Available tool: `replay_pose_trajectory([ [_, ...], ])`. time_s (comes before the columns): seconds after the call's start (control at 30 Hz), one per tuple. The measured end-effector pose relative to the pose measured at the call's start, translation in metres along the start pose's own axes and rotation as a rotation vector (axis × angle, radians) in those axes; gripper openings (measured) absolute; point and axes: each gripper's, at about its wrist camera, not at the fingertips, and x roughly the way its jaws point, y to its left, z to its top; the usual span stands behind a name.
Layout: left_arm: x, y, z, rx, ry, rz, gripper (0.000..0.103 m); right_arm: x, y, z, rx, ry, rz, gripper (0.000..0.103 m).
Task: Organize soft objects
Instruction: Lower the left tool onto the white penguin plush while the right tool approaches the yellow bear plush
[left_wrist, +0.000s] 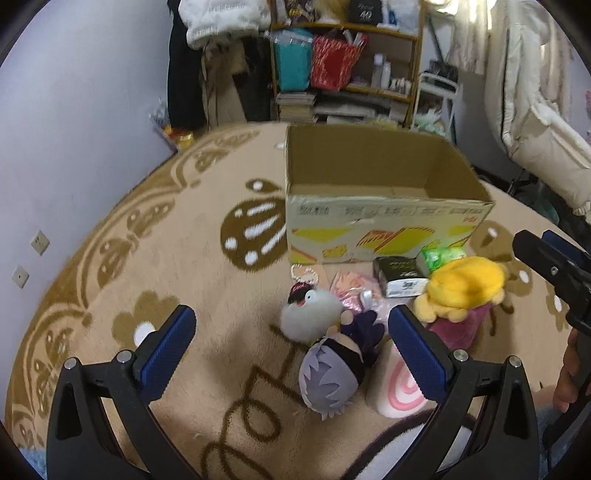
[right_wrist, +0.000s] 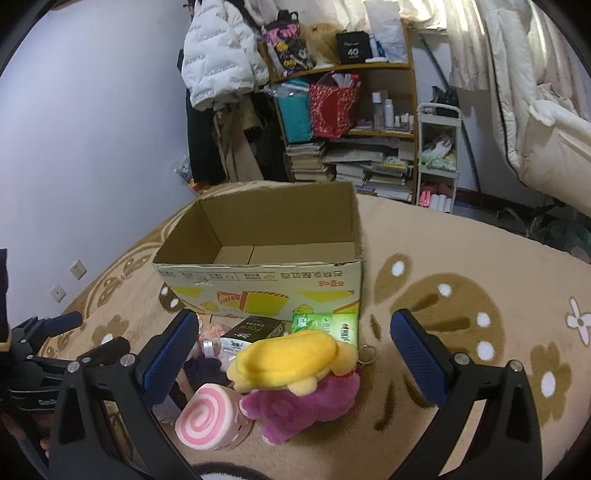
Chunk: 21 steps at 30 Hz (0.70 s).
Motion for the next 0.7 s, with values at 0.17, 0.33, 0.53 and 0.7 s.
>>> replay_pose_trajectory([
  [0.17, 0.026, 0.002, 0.002, -0.02, 0.064, 0.005, 0.103, 0.023, 0.003, 0.002, -0.015, 0.052, 0.013, 0.103],
  [0.33, 0.049, 0.003, 0.008, -0.031, 0.107, 0.014, 0.103, 0.039, 0.001, 0.002, -0.009, 0.085, 0.008, 0.103],
  [0.53, 0.074, 0.0, 0.01, -0.028, 0.174, 0.003, 0.103, 0.056, -0.003, -0.005, 0.012, 0.14, 0.023, 0.103],
  [0.7, 0.091, -0.001, 0.013, -0.025, 0.207, 0.004, 0.103, 0.07, -0.003, -0.011, 0.007, 0.182, 0.032, 0.103],
])
